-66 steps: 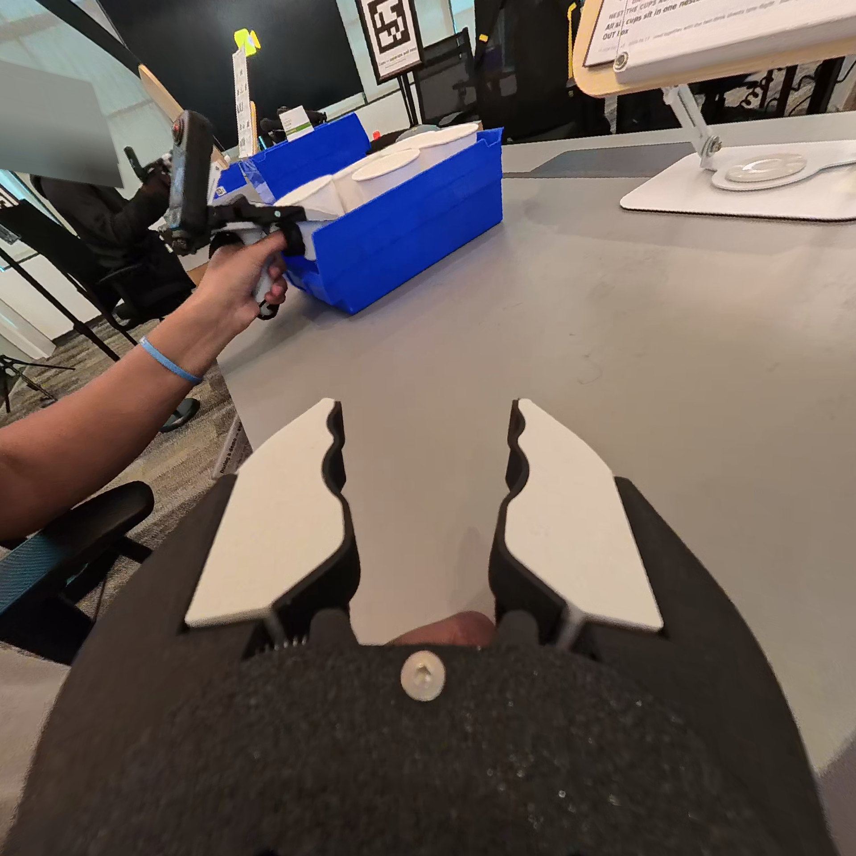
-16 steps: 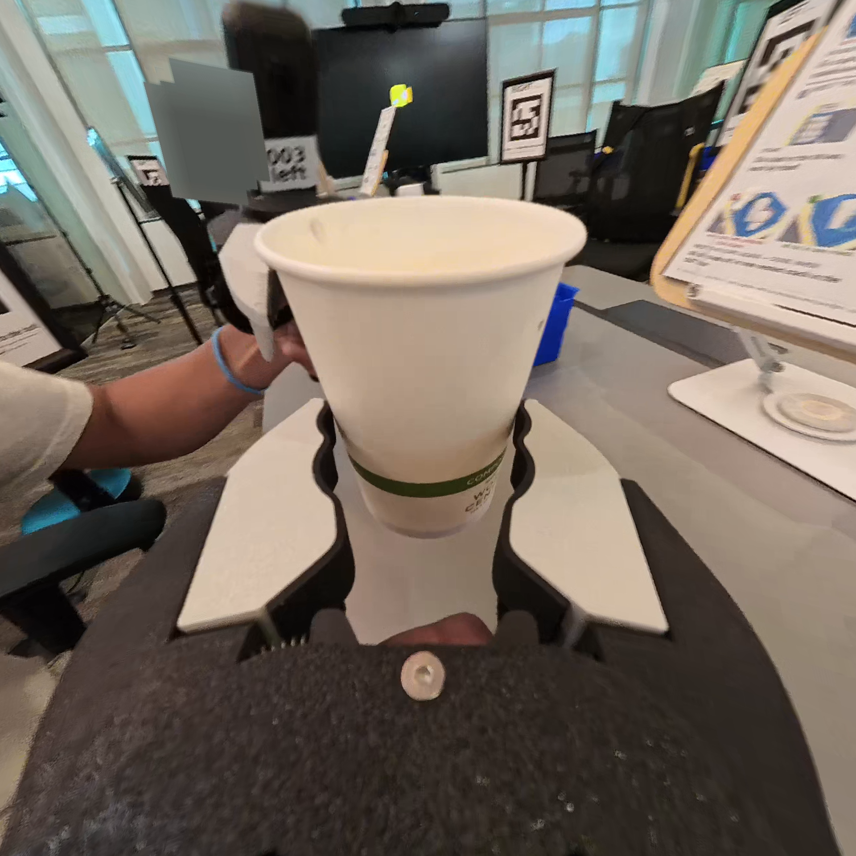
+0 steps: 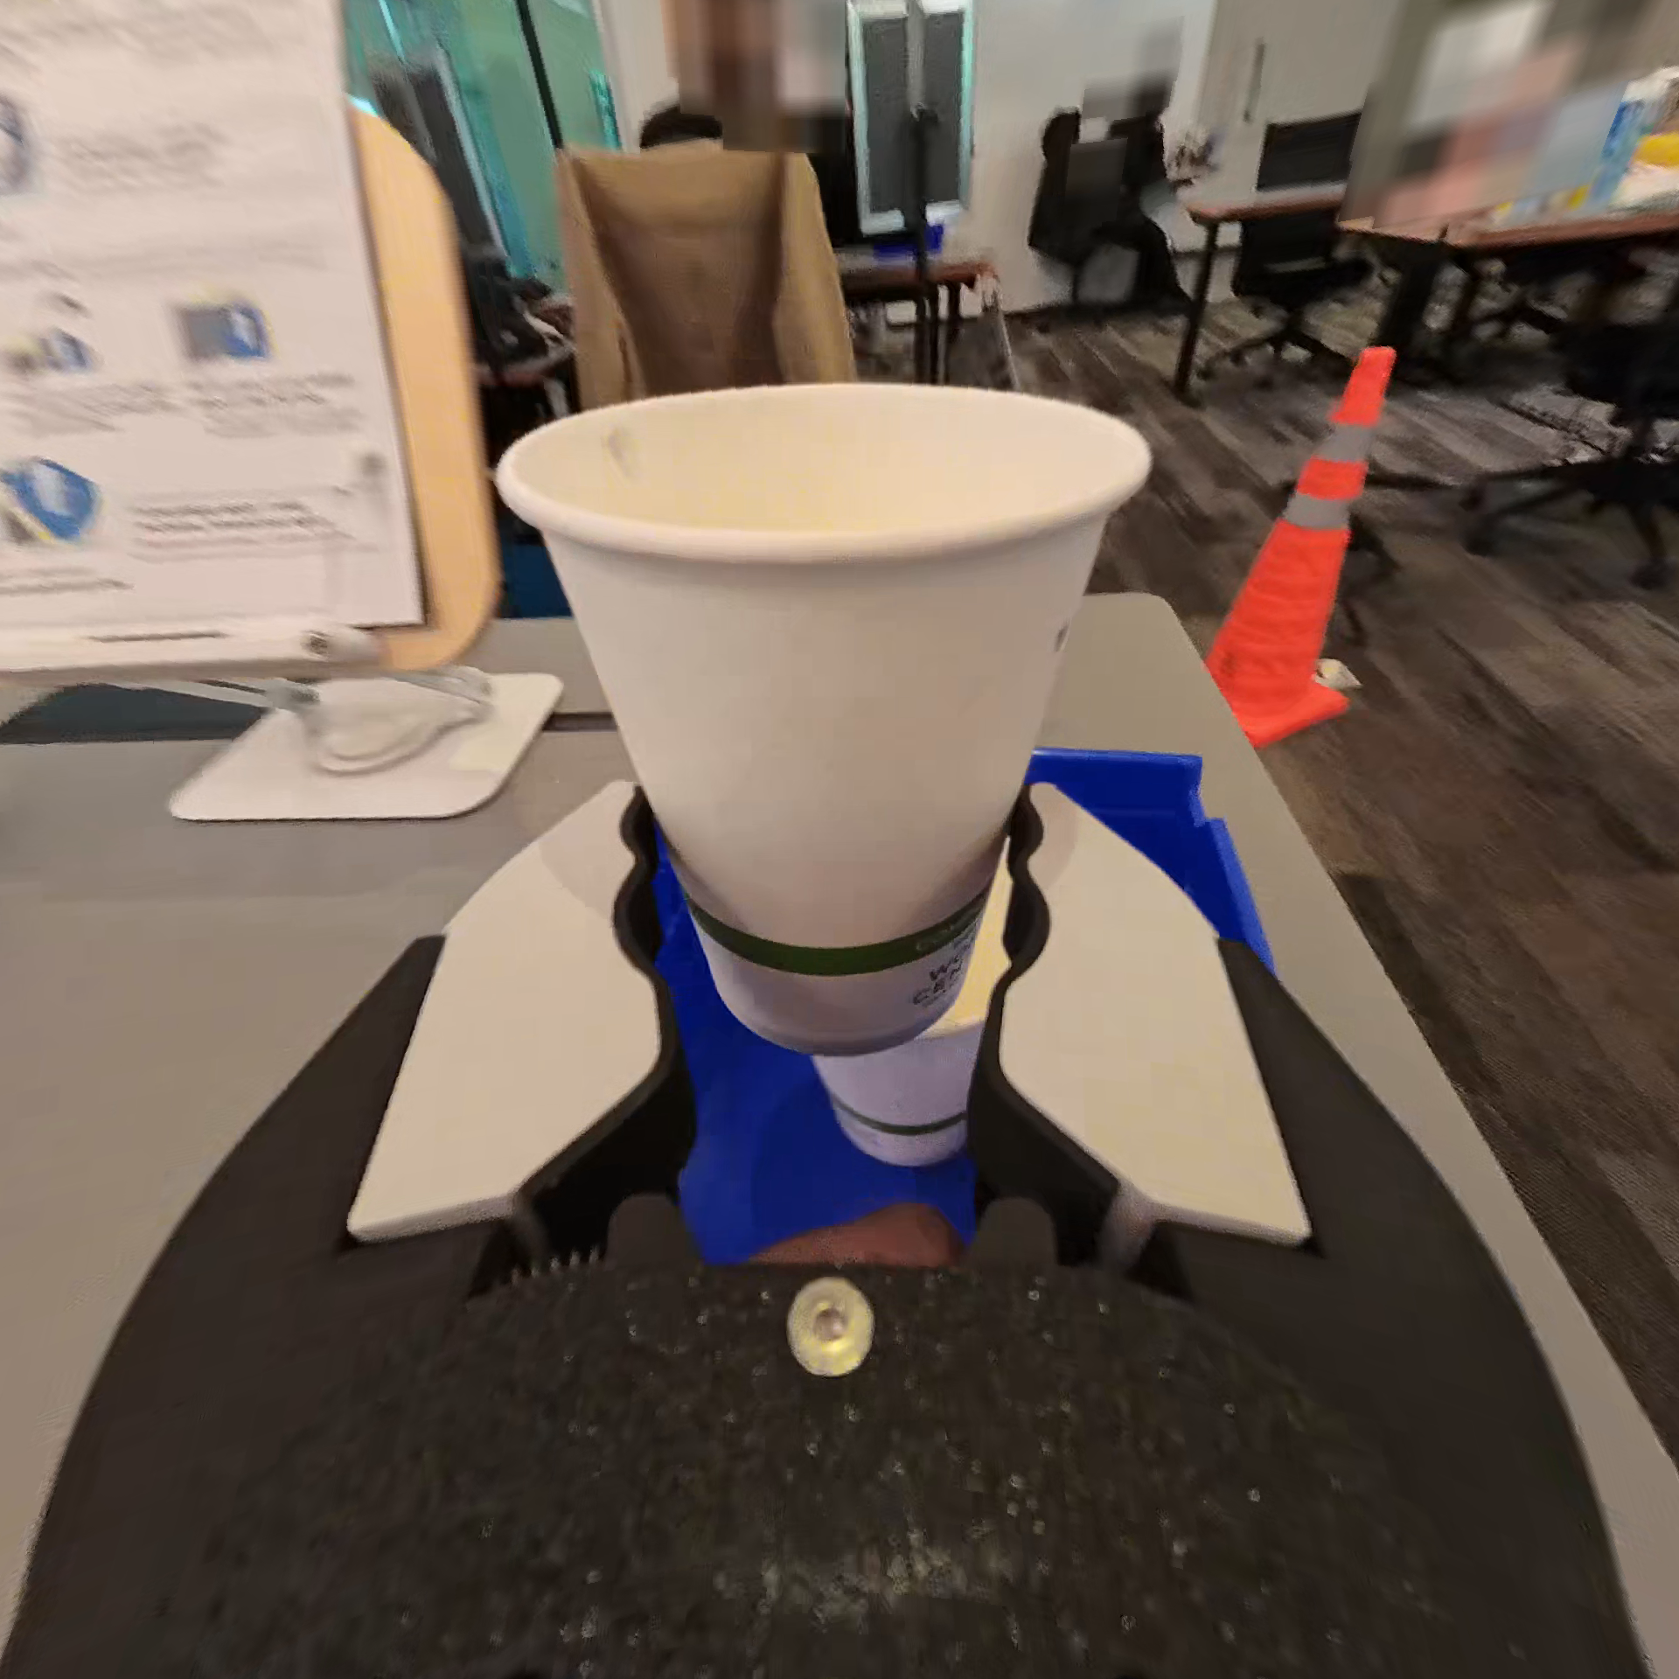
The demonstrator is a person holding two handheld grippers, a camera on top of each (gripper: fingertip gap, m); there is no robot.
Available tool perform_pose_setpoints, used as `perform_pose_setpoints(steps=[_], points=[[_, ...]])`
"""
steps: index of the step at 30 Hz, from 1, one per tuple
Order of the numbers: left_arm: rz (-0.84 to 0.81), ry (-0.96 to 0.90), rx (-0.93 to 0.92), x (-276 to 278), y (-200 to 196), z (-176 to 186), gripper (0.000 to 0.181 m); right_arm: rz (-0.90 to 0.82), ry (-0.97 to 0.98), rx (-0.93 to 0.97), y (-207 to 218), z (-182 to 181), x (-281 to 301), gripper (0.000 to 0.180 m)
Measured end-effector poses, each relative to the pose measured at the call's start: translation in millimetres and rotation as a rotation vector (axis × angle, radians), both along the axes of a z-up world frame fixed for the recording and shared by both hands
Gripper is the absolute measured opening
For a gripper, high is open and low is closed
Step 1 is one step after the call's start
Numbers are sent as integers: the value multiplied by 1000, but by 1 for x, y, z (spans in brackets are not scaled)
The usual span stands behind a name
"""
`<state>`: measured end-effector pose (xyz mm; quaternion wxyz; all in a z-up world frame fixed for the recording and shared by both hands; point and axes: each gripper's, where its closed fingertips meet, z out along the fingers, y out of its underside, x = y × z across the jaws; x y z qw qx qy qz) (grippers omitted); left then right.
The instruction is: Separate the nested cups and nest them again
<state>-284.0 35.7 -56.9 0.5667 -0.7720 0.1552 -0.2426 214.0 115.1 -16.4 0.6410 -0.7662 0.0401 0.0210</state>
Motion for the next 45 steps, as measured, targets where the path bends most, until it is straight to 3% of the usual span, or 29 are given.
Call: perform_pose_setpoints(steps=[6,15,37,41,45], points=[[-7,22,27,1,-8,7,74,-35,-16,-134,26,-31,14,75],[-26,18,3,3,-9,0,74,35,6,-262,28,-49,17,77],[-56,22,-36,7,-11,-8,74,184,-128,-545,-15,-72,19,84],[8,59,-32,-10,-9,-12,74,202,-100,-410,-34,-43,3,81],[107,86,-29,-38,-8,-15,75,451,65,-151,-70,-3,-101,77]])
